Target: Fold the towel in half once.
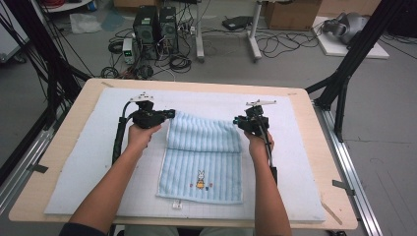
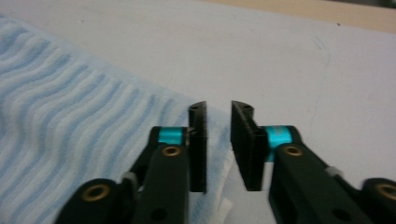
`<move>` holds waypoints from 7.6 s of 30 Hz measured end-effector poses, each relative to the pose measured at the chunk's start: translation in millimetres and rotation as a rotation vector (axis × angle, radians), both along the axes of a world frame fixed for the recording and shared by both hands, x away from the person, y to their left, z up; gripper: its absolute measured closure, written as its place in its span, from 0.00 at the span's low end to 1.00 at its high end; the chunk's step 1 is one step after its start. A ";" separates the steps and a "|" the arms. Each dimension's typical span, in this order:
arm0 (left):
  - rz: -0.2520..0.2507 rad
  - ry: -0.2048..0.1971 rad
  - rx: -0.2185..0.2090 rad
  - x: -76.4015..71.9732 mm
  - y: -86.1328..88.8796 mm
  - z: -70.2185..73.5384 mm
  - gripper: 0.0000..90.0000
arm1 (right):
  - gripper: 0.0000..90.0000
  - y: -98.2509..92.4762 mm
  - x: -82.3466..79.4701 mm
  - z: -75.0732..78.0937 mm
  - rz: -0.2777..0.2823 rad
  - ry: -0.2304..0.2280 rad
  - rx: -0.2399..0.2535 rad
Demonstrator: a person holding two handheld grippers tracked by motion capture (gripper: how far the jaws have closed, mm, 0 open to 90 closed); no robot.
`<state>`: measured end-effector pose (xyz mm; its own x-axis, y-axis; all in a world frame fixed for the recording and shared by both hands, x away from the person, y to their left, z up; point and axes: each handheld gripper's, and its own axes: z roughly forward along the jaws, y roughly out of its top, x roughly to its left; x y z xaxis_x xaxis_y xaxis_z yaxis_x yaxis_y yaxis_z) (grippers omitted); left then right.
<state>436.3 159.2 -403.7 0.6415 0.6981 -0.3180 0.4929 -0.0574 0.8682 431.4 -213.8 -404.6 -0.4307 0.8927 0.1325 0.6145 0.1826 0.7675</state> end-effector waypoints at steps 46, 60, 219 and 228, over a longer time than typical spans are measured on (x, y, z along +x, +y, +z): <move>-0.104 -0.027 -0.092 -76.5 19.1 -8.3 0.96 | 0.97 -8.6 -98.5 16.5 0.127 -0.178 0.079; -0.154 -0.021 -0.068 -120.4 29.5 -30.2 0.95 | 0.97 -14.2 -152.1 -7.2 0.176 -0.167 0.118; -0.116 0.053 0.138 -42.5 -0.3 -43.0 0.94 | 0.59 -6.8 -53.6 -11.8 0.169 0.061 0.039; -0.147 0.003 0.056 -60.1 6.8 -30.8 0.94 | 0.94 -17.7 -70.3 -24.1 0.245 0.075 0.100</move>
<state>376.2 166.0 -434.5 0.7371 0.6134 -0.2836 0.4783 -0.1771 0.8602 361.1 -231.5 -428.7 -0.6181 0.7437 0.2547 0.6173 0.2585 0.7431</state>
